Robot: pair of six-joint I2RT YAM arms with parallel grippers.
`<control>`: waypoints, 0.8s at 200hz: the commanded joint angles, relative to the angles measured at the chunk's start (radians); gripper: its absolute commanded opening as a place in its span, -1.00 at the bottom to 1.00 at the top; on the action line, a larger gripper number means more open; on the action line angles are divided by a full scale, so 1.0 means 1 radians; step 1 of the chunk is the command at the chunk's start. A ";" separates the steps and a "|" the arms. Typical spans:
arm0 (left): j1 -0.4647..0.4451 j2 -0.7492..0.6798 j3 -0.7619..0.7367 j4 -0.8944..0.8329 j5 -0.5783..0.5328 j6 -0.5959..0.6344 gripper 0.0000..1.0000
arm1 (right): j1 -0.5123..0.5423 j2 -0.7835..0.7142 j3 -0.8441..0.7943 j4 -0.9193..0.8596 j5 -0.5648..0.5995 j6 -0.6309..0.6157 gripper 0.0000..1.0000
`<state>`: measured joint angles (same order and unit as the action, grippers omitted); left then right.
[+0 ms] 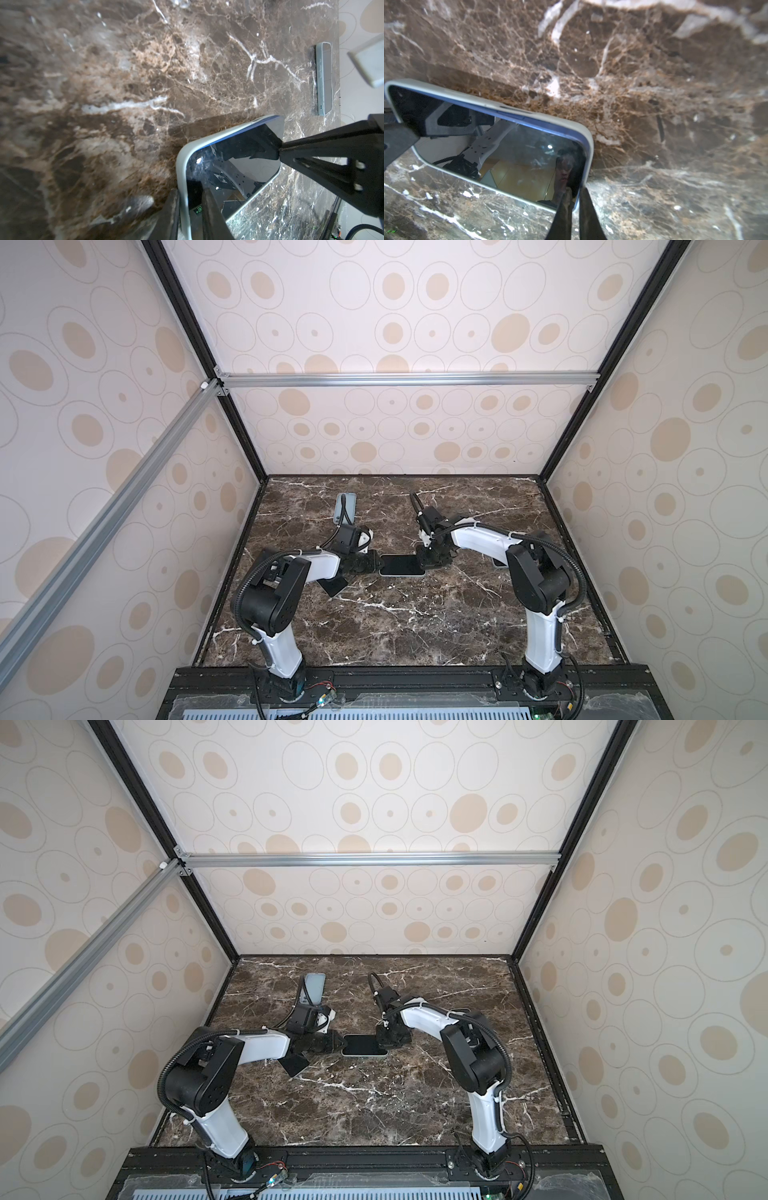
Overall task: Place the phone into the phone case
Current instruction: 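Pinch the case rim onto the phone corner with the right gripper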
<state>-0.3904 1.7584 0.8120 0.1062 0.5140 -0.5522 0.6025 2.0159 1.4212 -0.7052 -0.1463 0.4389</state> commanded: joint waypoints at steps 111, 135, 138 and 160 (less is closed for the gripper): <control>0.048 -0.024 0.069 0.004 -0.005 -0.028 -0.46 | -0.090 -0.008 0.154 -0.097 -0.108 -0.028 -0.58; 0.047 0.000 0.061 0.010 0.001 -0.029 -0.46 | -0.097 0.032 0.159 -0.081 -0.133 -0.027 -0.58; 0.047 0.003 0.061 0.011 0.003 -0.029 -0.46 | -0.096 0.036 0.160 -0.082 -0.137 -0.028 -0.58; 0.047 0.016 0.057 0.012 0.013 -0.023 -0.47 | -0.097 0.064 0.156 -0.069 -0.157 -0.029 -0.62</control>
<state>-0.3477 1.7523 0.8509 0.1169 0.5125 -0.5755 0.5030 2.0396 1.5677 -0.7719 -0.2665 0.4202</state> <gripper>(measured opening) 0.270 0.199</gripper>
